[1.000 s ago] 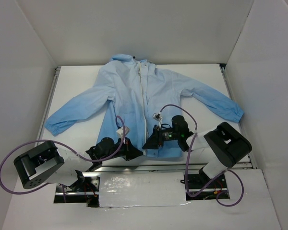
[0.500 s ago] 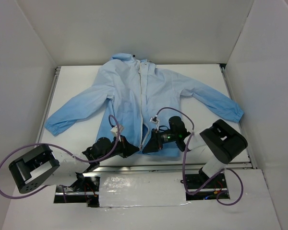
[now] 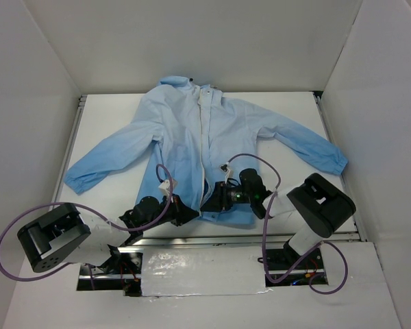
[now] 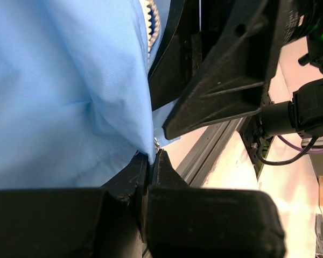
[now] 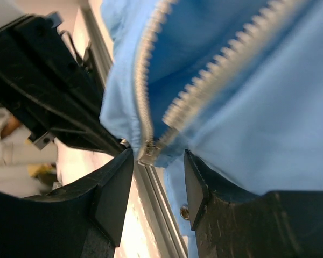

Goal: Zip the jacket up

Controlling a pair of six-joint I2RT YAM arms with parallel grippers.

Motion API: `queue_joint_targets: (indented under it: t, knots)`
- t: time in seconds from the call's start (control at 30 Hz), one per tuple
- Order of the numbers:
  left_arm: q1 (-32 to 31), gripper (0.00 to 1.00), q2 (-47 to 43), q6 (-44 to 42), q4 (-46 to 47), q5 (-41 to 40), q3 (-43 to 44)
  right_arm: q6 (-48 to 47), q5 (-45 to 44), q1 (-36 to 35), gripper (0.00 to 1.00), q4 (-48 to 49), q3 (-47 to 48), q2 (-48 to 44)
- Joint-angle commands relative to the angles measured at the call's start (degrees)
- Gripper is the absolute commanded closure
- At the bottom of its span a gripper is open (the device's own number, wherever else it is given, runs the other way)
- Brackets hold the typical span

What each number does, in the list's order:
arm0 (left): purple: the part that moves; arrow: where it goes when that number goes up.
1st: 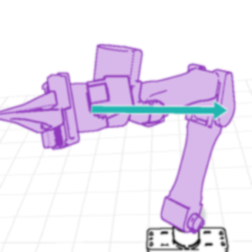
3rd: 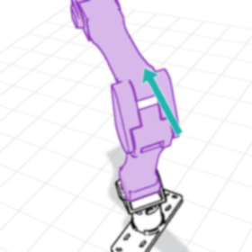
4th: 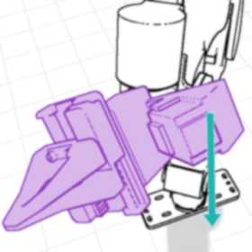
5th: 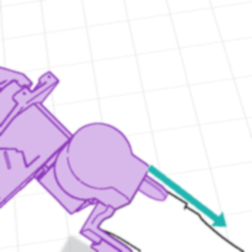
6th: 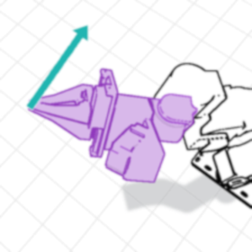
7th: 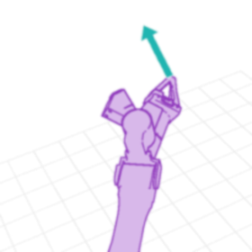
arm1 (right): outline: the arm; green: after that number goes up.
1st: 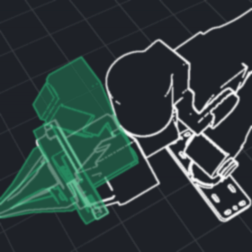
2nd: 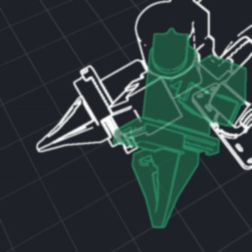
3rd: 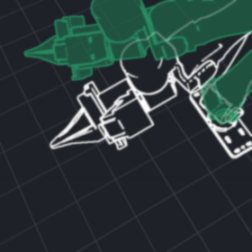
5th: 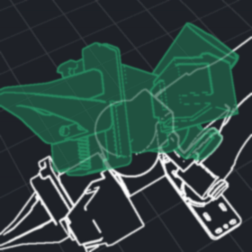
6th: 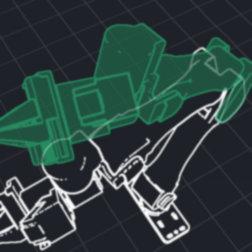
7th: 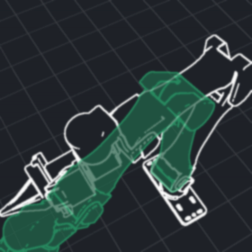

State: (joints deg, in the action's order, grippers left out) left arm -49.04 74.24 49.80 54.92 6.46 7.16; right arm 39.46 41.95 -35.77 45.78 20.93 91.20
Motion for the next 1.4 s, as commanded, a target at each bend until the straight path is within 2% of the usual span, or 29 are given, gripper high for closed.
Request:
queue_joint_targets:
  t: [0.0, 0.07, 0.27, 0.43, 0.57, 0.77, 0.93, 1.03, 1.1, 1.23, 1.37]
  knots:
    - [0.43, 1.0, -0.41, 0.65, 5.55, 0.22, 0.66, 6.91, -6.62, -1.05, 0.49, 4.64, -4.12, -1.37]
    - [0.43, 1.0, 0.29, 0.82, 6.51, 0.31, 0.58, 9.92, -5.67, -1.76, 0.5, 8.86, -5.98, -0.76]
    - [0.34, 1.0, 3.01, 1.7, 11.35, 0.66, 0.05, 21.34, -2.59, -3.96, 0.52, 31.08, -11.34, 4.41]
    - [0.43, 1.0, 5.39, 1.96, 15.3, 1.63, -0.56, 26.54, -2.32, -4.48, 0.53, 43.51, -12.4, 8.03]
    - [0.34, 1.0, 6.01, 2.14, 18.47, 2.33, -1.27, 26.37, -3.72, -4.84, 0.53, 42.81, -11.52, 9.26]
    - [0.34, 1.0, 5.04, 1.53, 17.07, 2.77, -1.01, 26.28, -5.13, -4.75, 0.53, 42.82, -10.56, 9.18]
    - [0.34, 1.0, 3.81, 1.0, 15.49, 2.51, -0.92, 25.58, -4.6, -4.75, 0.53, 40.62, -9.77, 5.57]
    - [0.43, 1.0, 3.63, 1.09, 15.66, 2.51, -1.18, 24.18, -5.04, -4.75, 0.53, 36.86, -9.24, 2.59]
    - [0.43, 1.0, 3.55, 1.17, 16.01, 2.59, -1.36, 21.63, -5.83, -4.75, 0.53, 30.7, -7.92, 0.65]
    - [0.34, 1.0, 2.93, 1.35, 16.28, 2.24, -1.71, 20.4, -6.1, -4.57, 0.53, 27.19, -6.0, 0.03]
    - [0.34, 1.0, 2.14, 0.82, 14.52, 2.5, -1.27, 20.91, -6.09, -4.57, 0.53, 29.89, -6.69, 1.69]
